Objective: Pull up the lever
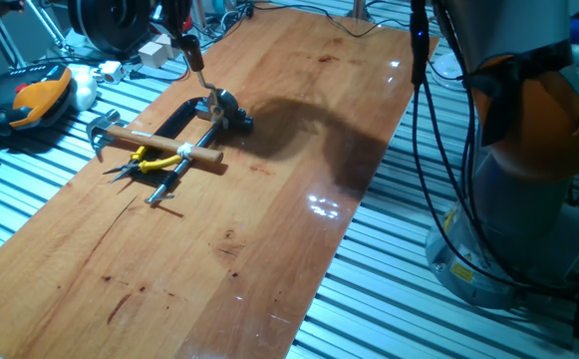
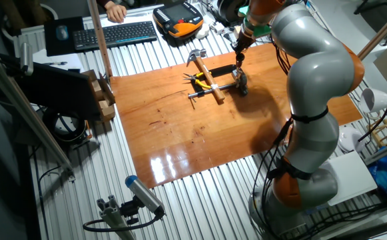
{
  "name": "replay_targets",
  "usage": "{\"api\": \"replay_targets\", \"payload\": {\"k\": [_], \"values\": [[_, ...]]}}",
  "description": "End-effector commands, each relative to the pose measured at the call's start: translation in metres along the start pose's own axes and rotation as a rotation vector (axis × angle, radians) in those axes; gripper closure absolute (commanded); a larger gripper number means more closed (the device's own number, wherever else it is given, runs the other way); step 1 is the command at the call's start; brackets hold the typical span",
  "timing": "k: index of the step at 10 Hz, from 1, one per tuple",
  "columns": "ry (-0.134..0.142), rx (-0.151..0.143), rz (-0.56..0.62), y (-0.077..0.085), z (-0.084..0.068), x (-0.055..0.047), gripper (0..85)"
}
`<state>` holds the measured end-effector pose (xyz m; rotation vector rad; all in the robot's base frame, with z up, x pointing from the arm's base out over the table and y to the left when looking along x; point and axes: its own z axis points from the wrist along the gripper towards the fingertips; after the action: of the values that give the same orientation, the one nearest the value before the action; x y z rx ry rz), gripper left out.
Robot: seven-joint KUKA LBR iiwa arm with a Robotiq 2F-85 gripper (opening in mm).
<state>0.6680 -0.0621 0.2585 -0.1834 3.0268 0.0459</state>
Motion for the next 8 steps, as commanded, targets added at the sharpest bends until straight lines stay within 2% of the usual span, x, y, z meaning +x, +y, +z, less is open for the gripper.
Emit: {"api": "replay_targets", "payload": {"k": [1, 4, 8], "values": [[0.001, 0.004, -0.002, 0.000, -0.003, 0.002, 85.0], [0.006, 0.008, -0.004, 0.000, -0.006, 0.009, 85.0], [-0.004, 0.016, -0.002, -0.003, 0.003, 0.021, 85.0]]}}
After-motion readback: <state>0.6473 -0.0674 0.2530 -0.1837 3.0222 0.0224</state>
